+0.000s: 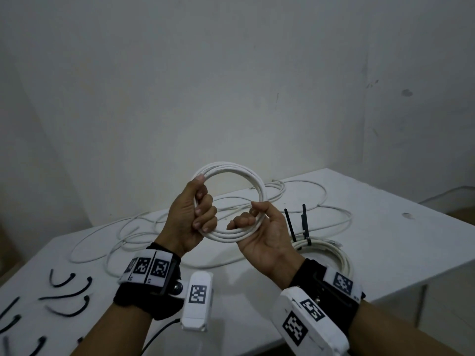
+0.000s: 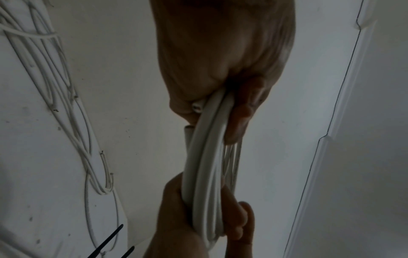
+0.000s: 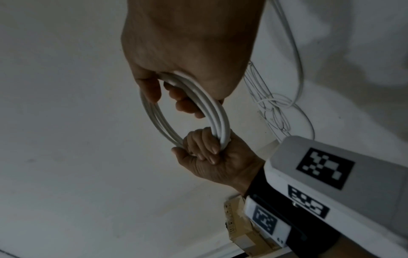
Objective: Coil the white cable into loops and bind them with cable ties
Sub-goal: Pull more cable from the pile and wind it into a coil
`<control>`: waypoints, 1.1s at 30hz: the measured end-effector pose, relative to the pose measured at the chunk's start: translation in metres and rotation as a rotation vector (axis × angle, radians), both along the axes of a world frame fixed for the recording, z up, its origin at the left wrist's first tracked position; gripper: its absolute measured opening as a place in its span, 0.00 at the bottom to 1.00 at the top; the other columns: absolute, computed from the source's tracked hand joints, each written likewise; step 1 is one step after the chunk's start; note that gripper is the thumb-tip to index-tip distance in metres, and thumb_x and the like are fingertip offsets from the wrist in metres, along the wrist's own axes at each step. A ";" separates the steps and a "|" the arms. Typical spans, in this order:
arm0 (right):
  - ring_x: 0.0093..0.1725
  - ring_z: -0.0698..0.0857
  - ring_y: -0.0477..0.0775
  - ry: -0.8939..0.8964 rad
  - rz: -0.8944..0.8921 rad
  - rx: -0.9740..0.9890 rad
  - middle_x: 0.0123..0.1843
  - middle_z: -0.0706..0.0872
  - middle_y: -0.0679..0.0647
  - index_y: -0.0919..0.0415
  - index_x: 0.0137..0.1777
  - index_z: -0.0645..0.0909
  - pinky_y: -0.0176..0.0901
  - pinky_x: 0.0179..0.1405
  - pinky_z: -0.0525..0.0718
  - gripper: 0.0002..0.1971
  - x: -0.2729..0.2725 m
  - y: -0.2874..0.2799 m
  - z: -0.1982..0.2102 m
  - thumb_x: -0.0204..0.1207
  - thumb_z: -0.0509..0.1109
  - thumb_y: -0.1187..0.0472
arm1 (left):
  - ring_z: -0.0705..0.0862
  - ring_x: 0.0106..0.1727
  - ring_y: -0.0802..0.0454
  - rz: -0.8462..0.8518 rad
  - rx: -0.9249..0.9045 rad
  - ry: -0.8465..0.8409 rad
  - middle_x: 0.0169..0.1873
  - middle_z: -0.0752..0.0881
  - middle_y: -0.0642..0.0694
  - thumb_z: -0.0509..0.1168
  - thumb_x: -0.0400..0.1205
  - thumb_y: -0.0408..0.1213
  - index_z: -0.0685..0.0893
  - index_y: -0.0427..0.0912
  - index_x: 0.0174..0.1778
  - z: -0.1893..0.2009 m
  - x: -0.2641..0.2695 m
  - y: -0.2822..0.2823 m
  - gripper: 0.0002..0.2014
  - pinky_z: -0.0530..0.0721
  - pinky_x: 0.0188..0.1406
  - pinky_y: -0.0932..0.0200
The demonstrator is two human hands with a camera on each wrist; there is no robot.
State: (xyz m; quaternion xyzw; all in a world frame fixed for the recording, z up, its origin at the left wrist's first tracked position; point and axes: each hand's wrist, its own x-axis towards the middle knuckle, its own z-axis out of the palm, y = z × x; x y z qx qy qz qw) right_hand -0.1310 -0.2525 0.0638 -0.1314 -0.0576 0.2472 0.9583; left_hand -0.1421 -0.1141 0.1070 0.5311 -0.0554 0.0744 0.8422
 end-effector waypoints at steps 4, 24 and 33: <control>0.15 0.65 0.47 0.001 -0.058 -0.063 0.16 0.61 0.48 0.55 0.18 0.65 0.41 0.31 0.71 0.18 0.003 0.001 0.004 0.66 0.64 0.67 | 0.62 0.10 0.57 0.048 0.062 0.005 0.14 0.63 0.50 0.61 0.82 0.46 0.65 0.45 0.28 -0.001 -0.001 -0.007 0.18 0.68 0.10 0.66; 0.13 0.65 0.48 0.144 -0.085 -0.208 0.15 0.61 0.49 0.55 0.21 0.61 0.44 0.31 0.74 0.21 0.006 -0.002 -0.009 0.72 0.62 0.69 | 0.60 0.09 0.57 0.083 -0.030 0.095 0.12 0.62 0.51 0.63 0.78 0.58 0.66 0.45 0.25 -0.016 -0.001 -0.020 0.24 0.67 0.11 0.67; 0.16 0.71 0.49 0.135 0.004 -0.119 0.16 0.67 0.51 0.58 0.19 0.66 0.43 0.36 0.76 0.18 0.001 0.001 -0.017 0.68 0.64 0.66 | 0.59 0.06 0.55 0.093 -0.026 0.106 0.12 0.62 0.49 0.61 0.83 0.50 0.64 0.44 0.26 -0.015 -0.005 -0.023 0.22 0.62 0.09 0.71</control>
